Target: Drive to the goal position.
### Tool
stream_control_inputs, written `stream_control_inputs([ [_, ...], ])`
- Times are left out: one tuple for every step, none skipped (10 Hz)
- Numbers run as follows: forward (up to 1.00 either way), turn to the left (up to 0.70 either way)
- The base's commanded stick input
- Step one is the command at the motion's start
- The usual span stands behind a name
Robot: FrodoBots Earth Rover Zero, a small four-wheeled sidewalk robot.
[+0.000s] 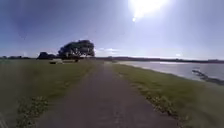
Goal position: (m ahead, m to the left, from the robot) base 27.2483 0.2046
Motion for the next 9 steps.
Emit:
stream_control_inputs([
  [0.85, 0.00],
  [0.85, 0.00],
  [0.85, 0.00],
  [0.85, 0.13],
  [0.85, 0.27],
  [0.85, 0.27],
  [0.85, 0.00],
  [0.85, 0.00],
  [0.85, 0.00],
])
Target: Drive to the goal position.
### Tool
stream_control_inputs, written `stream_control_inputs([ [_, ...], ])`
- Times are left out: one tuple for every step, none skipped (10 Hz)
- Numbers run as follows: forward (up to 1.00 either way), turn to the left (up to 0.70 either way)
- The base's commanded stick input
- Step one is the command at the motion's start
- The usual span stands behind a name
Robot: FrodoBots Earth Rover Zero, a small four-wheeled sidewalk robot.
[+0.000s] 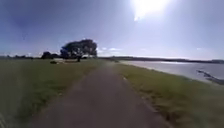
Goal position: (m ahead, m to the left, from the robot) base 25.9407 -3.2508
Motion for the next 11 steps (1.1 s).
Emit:
stream_control_inputs([
  [0.85, 0.00],
  [0.85, 0.00],
  [0.85, 0.00],
  [0.85, 0.00],
  [0.85, 0.00],
  [0.85, 0.00],
  [0.85, 0.00],
  [0.85, 0.00],
  [0.85, 0.00],
  [0.85, 0.00],
  [0.85, 0.00],
])
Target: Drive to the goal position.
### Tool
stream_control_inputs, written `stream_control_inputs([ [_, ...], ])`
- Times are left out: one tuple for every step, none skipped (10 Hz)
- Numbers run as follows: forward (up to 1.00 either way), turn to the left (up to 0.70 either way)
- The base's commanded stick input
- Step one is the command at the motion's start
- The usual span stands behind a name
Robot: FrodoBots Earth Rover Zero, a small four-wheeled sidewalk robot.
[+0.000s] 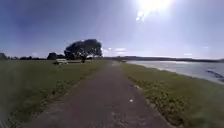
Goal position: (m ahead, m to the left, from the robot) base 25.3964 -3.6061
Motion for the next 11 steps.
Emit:
stream_control_inputs([
  [0.85, 0.00],
  [0.85, 0.00],
  [0.85, 0.00],
  [0.85, 0.00],
  [0.85, 0.00],
  [0.85, 0.00],
  [0.85, 0.00],
  [0.85, 0.00],
  [0.85, 0.00],
  [0.85, 0.00],
  [0.85, 0.00],
])
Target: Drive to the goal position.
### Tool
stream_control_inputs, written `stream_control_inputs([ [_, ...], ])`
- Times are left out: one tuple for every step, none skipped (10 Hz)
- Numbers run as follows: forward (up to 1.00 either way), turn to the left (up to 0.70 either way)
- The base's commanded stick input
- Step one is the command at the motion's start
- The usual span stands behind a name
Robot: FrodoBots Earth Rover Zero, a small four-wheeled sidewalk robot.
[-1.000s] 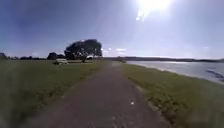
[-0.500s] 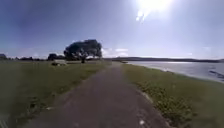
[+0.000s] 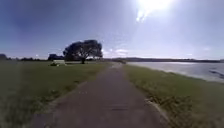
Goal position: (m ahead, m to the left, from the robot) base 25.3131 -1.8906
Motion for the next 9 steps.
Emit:
stream_control_inputs([
  [0.85, 0.00],
  [0.85, 0.00],
  [0.85, 0.00],
  [0.85, 0.00],
  [0.85, 0.00],
  [0.85, 0.00],
  [0.85, 0.00],
  [0.85, 0.00],
  [0.85, 0.00],
])
